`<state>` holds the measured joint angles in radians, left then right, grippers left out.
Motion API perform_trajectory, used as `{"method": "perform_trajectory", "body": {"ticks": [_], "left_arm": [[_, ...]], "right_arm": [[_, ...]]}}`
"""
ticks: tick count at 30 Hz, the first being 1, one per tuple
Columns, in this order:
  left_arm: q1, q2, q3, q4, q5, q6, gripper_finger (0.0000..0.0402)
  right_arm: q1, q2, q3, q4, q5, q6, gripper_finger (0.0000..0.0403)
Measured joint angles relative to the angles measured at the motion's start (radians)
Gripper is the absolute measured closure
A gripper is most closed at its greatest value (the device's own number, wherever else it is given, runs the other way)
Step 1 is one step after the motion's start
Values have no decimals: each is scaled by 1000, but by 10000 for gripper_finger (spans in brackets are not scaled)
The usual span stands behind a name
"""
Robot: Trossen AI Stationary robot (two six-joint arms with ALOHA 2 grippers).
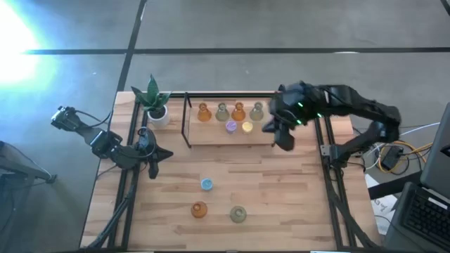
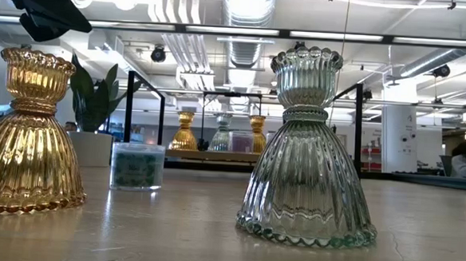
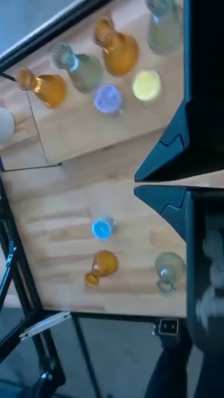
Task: Pick & Place candle stick holders
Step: Put the blue candle on the shelf
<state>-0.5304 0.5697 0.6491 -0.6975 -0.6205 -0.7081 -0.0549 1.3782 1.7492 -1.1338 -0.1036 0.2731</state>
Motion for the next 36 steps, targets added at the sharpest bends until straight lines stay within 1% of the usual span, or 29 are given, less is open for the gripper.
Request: {"method": "perform_trajectory", "body": {"ticks": [3, 5, 10, 14, 16, 20, 25, 27, 29, 31, 33, 36], "left_arm": [[0, 0, 0, 0, 0, 1, 390], [0, 0, 0, 0, 0, 1, 390], [0, 0, 0, 0, -1, 2, 390], [0, 0, 0, 0, -10, 2, 390], [0, 0, 0, 0, -10, 2, 390], [0, 0, 0, 0, -20, 2, 390], [0, -1, 0, 0, -36, -1, 390], [0, -1, 0, 0, -36, -10, 390], [0, -1, 0, 0, -36, -21, 390], [0, -1, 0, 0, -36, -23, 390], [0, -1, 0, 0, -36, -24, 390], [0, -1, 0, -1, -36, -24, 390]], "right_arm": [[70, -148, -214, 145, 13, 80, 394], [124, -253, -356, 244, 54, 152, 394], [288, -521, -645, 473, 244, 308, 394], [401, -680, -826, 582, 393, 326, 394], [433, -740, -901, 601, 441, 319, 394], [445, -835, -1037, 650, 471, 287, 394], [445, -941, -1214, 845, 473, 197, 394], [445, -952, -1280, 904, 472, 139, 394], [445, -951, -1340, 972, 468, 24, 394], [443, -952, -1403, 1079, 468, -90, 394], [425, -956, -1471, 1180, 473, -113, 394], [385, -980, -1577, 1250, 464, -80, 394]]}}
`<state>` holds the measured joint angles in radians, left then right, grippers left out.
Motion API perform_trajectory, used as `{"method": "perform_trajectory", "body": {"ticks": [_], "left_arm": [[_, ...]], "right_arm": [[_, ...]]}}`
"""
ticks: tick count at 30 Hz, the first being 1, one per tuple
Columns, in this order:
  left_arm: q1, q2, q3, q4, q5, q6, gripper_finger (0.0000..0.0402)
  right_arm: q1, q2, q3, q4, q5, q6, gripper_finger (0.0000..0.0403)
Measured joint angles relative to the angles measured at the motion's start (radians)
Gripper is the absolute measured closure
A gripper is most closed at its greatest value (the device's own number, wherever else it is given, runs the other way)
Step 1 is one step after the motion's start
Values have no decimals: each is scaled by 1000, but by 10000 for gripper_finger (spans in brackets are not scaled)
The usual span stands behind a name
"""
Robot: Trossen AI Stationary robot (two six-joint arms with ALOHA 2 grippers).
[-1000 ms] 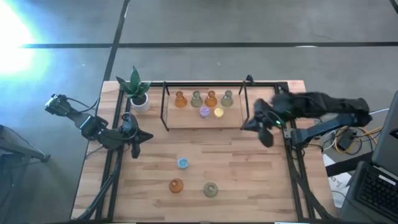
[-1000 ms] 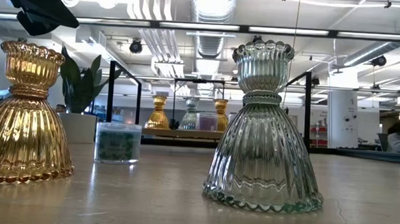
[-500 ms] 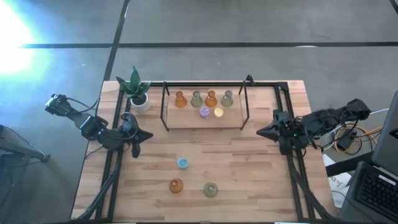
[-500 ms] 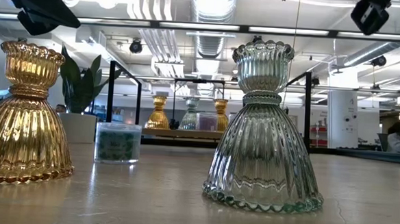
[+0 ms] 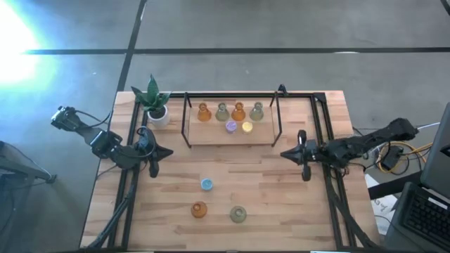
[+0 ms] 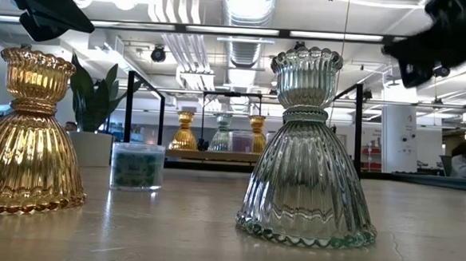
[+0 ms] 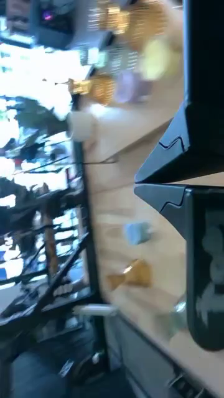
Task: Pick & Place candle stick holders
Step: Put the blue candle on the shelf
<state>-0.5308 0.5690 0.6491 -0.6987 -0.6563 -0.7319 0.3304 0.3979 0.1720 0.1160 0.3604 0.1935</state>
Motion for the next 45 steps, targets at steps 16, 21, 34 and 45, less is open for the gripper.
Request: {"method": "perform_trajectory", "body": {"ticks": [16, 21, 34, 45], "left_arm": [[6, 8, 55, -8, 13, -5, 390], [8, 58, 153, -56, 66, -20, 360], [86, 360, 530, -282, 235, 97, 203], [312, 697, 798, -378, 497, 380, 183]], "right_arm": [[-197, -382, -136, -137, -82, -242, 394], [-211, -392, -87, -253, 36, -411, 394], [-211, -350, -17, -255, 52, -458, 394], [-211, -350, -17, -255, 52, -456, 394]]}}
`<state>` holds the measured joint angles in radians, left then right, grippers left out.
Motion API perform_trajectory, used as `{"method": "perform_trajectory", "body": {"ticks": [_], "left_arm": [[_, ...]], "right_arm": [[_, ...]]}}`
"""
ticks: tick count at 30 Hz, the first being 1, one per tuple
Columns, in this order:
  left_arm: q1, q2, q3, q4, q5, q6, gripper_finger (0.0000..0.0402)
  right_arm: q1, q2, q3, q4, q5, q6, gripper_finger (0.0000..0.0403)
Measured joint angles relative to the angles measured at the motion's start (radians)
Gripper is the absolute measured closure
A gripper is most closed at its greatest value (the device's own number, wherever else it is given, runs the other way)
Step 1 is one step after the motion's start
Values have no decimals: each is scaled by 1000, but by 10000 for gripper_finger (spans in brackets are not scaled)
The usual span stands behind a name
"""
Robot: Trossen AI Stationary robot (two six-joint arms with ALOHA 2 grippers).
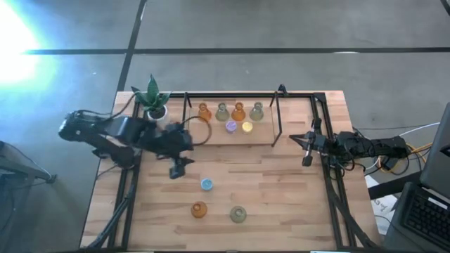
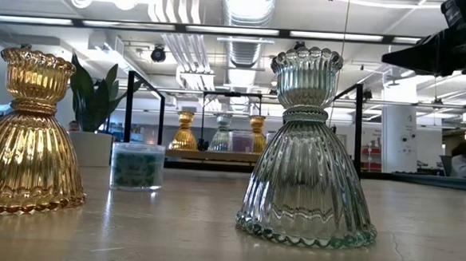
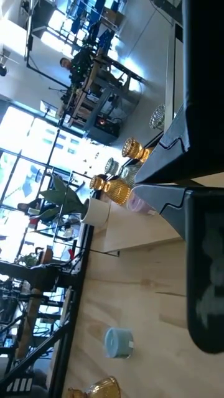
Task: Pick & Place candle stick holders
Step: Put the blue candle on the shelf
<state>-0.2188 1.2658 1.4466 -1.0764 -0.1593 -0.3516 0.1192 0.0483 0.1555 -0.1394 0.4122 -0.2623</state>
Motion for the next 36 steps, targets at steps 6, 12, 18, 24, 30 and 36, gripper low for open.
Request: {"method": "perform_trajectory", "body": {"ticks": [6, 12, 18, 24, 30, 36], "left_arm": [[62, 136, 44, 1, 106, 99, 183], [73, 228, 36, -25, 182, 194, 183], [74, 279, -2, -12, 185, 239, 184], [73, 289, -95, 129, 197, 209, 184], [74, 289, -195, 207, 215, 162, 184], [73, 289, -297, 318, 251, 112, 184]], "right_arm": [[0, 0, 0, -1, 0, 0, 394], [0, 0, 0, -3, 0, 0, 394], [0, 0, -1, -3, 0, 0, 394], [0, 0, -1, -5, 0, 0, 394], [0, 0, -1, -5, 0, 0, 394], [0, 0, -1, -5, 0, 0, 394]]}}
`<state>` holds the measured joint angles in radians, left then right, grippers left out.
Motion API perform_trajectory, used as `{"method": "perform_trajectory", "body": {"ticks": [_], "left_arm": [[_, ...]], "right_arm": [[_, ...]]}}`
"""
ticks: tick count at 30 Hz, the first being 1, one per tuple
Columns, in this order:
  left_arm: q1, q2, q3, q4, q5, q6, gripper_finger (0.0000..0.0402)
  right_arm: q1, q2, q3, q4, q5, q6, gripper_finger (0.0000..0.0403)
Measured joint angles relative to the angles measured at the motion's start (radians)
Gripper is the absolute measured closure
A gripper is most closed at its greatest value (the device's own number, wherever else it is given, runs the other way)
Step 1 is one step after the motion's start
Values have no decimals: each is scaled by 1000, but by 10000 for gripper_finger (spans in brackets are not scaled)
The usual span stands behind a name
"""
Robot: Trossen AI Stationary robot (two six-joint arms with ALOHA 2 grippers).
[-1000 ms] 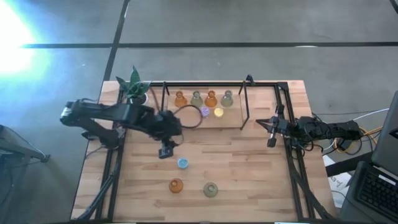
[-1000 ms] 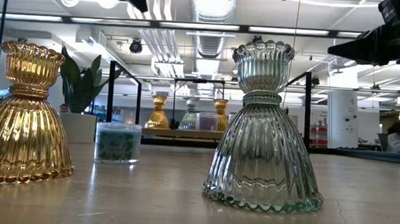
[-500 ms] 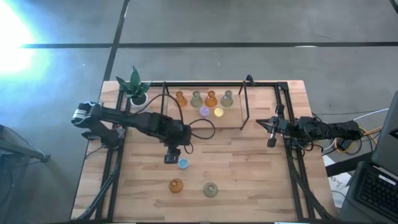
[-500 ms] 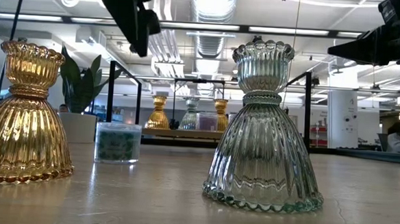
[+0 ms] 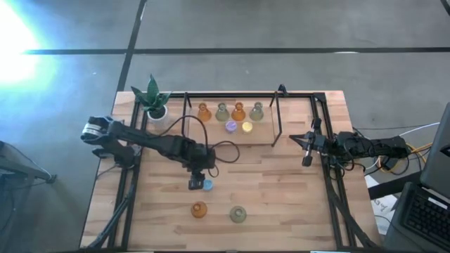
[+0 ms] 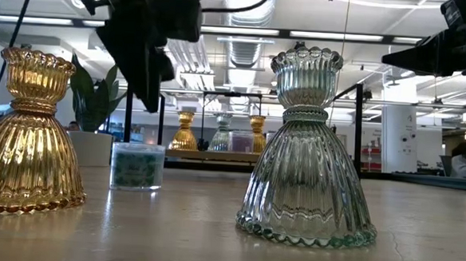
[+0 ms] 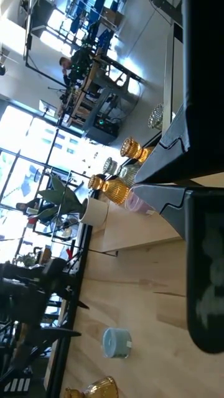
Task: Pick & Place candle stick holders
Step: Put the blue candle on the shelf
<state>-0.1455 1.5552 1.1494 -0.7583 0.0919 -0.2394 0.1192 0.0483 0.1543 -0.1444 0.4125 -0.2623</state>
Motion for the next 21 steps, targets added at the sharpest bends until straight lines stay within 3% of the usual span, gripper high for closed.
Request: {"method": "perform_trajectory", "body": {"ticks": [13, 21], "left_arm": [[0, 0, -111, 165, 145, -27, 180], [5, 4, -95, 165, 152, -33, 110]], "right_arm": [[0, 0, 0, 0, 0, 0, 394], [0, 0, 0, 0, 0, 0, 394]]}}
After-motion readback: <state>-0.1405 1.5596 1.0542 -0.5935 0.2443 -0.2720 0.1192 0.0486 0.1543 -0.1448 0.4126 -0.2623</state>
